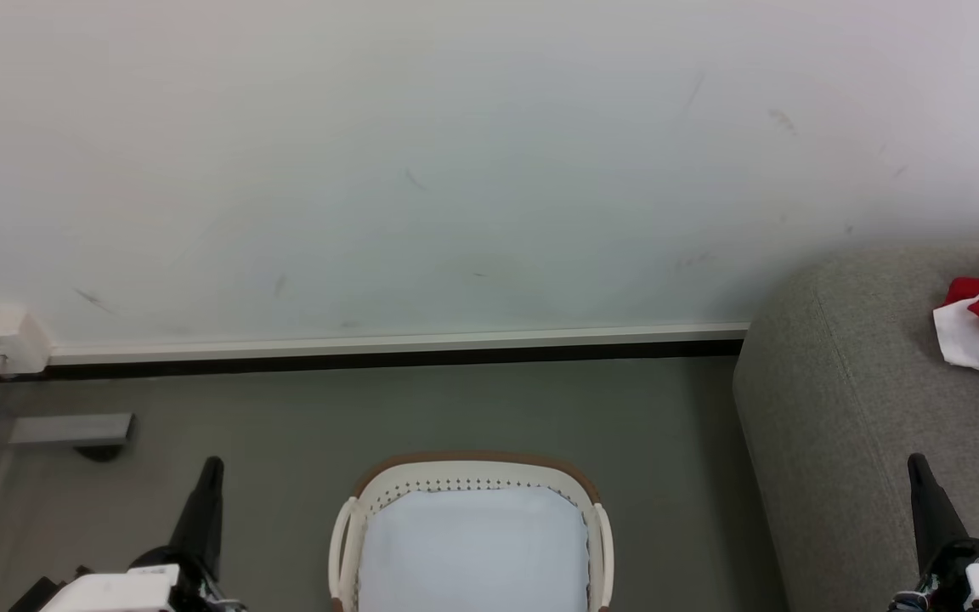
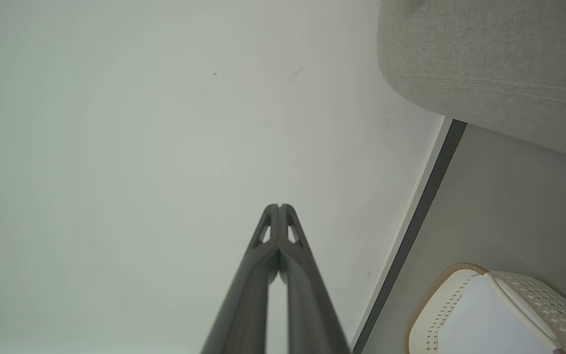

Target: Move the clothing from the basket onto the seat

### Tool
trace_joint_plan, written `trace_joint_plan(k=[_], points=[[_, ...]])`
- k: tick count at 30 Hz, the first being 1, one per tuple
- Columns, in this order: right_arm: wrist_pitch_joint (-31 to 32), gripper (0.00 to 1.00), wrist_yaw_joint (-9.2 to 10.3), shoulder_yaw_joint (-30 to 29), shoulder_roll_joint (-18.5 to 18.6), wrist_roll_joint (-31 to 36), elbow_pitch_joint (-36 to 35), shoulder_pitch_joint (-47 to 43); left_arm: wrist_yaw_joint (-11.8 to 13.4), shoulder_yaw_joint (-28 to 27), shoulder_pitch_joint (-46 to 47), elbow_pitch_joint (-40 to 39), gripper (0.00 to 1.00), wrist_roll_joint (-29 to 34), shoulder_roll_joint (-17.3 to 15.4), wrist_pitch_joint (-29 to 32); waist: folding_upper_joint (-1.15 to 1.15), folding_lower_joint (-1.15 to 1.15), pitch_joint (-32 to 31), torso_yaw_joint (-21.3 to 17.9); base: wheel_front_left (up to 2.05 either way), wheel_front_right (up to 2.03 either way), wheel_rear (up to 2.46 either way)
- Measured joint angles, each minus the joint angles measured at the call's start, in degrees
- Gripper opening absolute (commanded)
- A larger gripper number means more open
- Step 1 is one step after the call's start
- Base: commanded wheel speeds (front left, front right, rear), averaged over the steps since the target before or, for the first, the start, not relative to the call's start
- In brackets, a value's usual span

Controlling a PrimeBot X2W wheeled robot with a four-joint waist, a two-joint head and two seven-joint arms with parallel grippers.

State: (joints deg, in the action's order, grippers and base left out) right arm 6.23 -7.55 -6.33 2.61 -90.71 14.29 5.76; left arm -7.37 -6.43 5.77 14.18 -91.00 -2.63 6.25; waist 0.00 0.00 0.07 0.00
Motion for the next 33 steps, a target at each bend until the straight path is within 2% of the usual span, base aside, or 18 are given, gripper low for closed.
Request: trace_joint_plan(k=[4, 33], points=[[0.3, 0.00, 0.00, -0.1, 0.0, -1.6, -0.2, 0.1, 0.0, -0.1, 0.2, 0.0, 0.00, -1.0, 0.0, 0.3, 0.00, 0.00, 0.1, 0.0, 0.00, 0.00, 0.00], [0.3, 0.00, 0.00, -0.1, 0.0, -1.7, -0.2, 0.1, 0.0, -0.1, 0.3, 0.0, 0.00, -1.0, 0.0, 0.3, 0.00, 0.00, 0.1, 0.0, 0.00, 0.00, 0.00]])
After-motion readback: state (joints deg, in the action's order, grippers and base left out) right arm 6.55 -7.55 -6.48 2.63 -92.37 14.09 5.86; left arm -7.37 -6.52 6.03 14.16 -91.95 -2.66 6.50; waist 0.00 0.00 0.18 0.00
